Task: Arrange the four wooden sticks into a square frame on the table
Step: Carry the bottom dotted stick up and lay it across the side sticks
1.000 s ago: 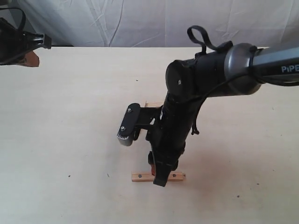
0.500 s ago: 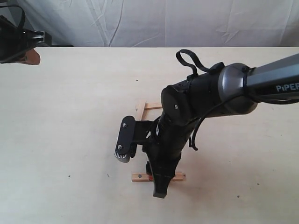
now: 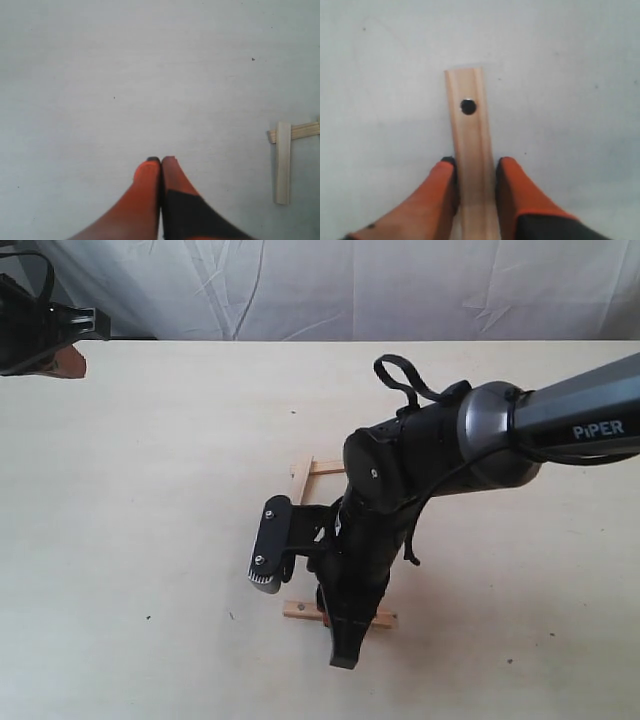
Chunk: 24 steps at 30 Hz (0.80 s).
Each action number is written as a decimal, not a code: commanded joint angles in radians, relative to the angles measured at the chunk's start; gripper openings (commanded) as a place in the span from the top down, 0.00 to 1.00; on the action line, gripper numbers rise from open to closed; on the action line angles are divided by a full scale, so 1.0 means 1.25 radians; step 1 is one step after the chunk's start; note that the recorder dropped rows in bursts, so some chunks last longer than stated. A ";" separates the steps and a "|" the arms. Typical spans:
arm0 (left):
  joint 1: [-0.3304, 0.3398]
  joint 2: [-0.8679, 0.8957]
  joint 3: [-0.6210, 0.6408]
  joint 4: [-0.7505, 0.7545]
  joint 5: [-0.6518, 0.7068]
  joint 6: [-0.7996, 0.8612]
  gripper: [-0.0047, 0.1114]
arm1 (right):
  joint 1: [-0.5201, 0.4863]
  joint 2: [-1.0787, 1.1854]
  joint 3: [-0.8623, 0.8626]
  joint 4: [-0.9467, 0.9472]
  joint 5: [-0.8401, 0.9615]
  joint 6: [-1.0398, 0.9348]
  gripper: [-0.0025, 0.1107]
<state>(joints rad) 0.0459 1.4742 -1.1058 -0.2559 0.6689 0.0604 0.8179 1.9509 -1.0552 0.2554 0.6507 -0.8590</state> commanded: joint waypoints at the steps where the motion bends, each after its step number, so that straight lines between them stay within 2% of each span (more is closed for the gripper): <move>1: 0.002 -0.006 0.003 -0.004 -0.013 0.002 0.96 | 0.002 0.006 -0.002 -0.031 0.013 -0.004 0.98; 5: 0.002 -0.006 0.003 -0.004 -0.023 0.002 0.96 | -0.025 -0.020 -0.072 -0.057 0.130 -0.004 0.98; 9: 0.002 -0.006 0.003 -0.010 -0.033 0.002 0.96 | -0.086 -0.026 -0.173 -0.104 0.172 -0.004 0.98; 13: 0.002 -0.006 0.003 -0.012 -0.031 0.002 0.96 | -0.136 -0.011 -0.235 -0.128 0.160 -0.097 0.98; 18: 0.002 -0.006 0.003 -0.017 -0.032 0.002 0.96 | -0.143 0.034 -0.241 -0.125 0.109 -0.230 0.98; 24: 0.002 -0.006 0.003 -0.017 -0.032 0.002 0.96 | -0.143 0.095 -0.251 -0.110 0.027 -0.237 0.98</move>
<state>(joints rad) 0.0459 1.4742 -1.1058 -0.2661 0.6390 0.0604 0.6432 2.0482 -1.3535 0.1124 0.7150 -1.1382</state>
